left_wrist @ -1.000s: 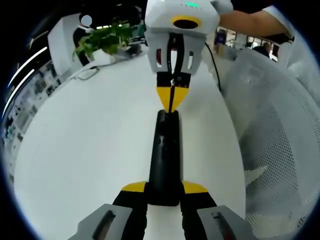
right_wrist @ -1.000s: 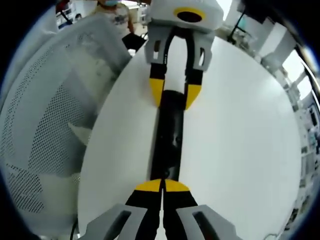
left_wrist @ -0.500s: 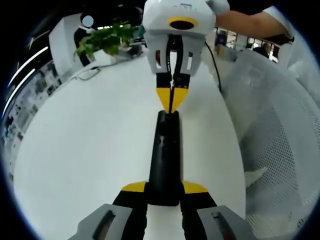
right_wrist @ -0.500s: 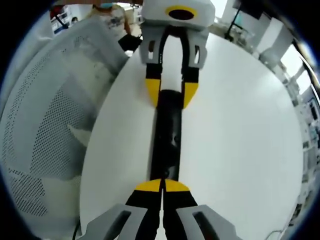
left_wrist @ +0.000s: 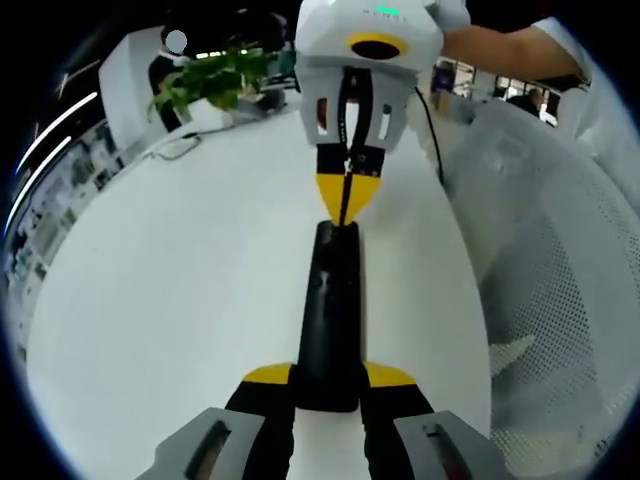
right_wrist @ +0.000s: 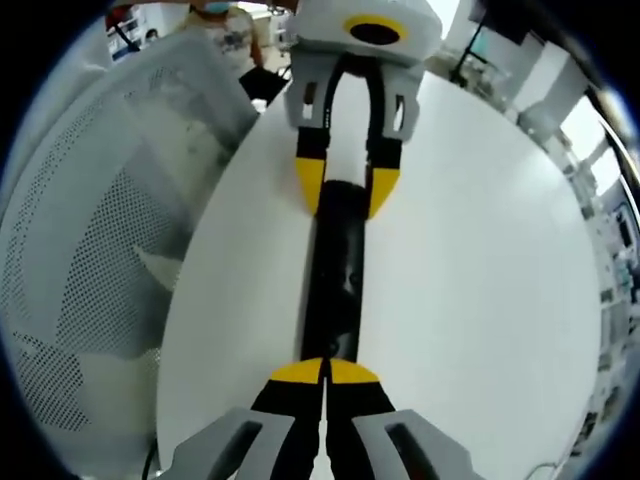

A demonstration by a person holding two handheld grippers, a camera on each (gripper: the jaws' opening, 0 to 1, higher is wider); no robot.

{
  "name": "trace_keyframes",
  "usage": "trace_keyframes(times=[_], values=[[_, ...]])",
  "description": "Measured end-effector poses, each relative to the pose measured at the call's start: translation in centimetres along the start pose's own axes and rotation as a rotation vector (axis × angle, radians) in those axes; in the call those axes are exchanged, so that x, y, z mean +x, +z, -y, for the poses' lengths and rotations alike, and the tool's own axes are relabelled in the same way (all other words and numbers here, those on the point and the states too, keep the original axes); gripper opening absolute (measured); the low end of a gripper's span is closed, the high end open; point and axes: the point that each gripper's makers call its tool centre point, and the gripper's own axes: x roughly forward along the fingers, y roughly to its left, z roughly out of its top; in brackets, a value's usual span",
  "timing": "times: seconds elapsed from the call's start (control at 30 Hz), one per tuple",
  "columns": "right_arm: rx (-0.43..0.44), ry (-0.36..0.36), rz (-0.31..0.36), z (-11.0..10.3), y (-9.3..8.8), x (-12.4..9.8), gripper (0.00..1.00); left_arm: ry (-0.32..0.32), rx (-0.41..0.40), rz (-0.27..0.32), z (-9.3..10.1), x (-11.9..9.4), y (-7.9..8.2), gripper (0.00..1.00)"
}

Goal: Press the specified remote control buttons in sequence, fully releasing each button before pressing the next.

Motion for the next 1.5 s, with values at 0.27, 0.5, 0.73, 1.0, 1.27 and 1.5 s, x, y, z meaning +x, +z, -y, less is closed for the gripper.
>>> trace_keyframes(times=[0.27,0.5,0.73,1.0,1.27,1.5], values=[[0.005,-0.019,0.038,0.1,0.8,-0.9,0.00,0.002,0.001,-0.005,0.1,0.0,0.1,0.24],[0.000,-0.031,0.031,0.2,0.8,-1.2,0.00,0.002,0.001,-0.008,0.3,-0.1,0.1,0.24],[0.005,-0.033,0.027,0.1,0.6,-1.4,0.00,0.001,0.002,-0.013,0.2,0.0,0.1,0.24],[0.008,-0.033,0.031,0.2,0.7,-1.5,0.00,-0.001,0.002,-0.010,0.2,-0.1,0.1,0.24],[-0.001,-0.031,0.033,0.4,0.9,-1.6,0.00,-0.004,0.004,-0.010,0.1,-0.1,0.1,0.24],[-0.010,-0.026,0.031,0.4,1.0,-1.3,0.00,-0.003,0.005,-0.011,0.2,-0.1,0.1,0.24]])
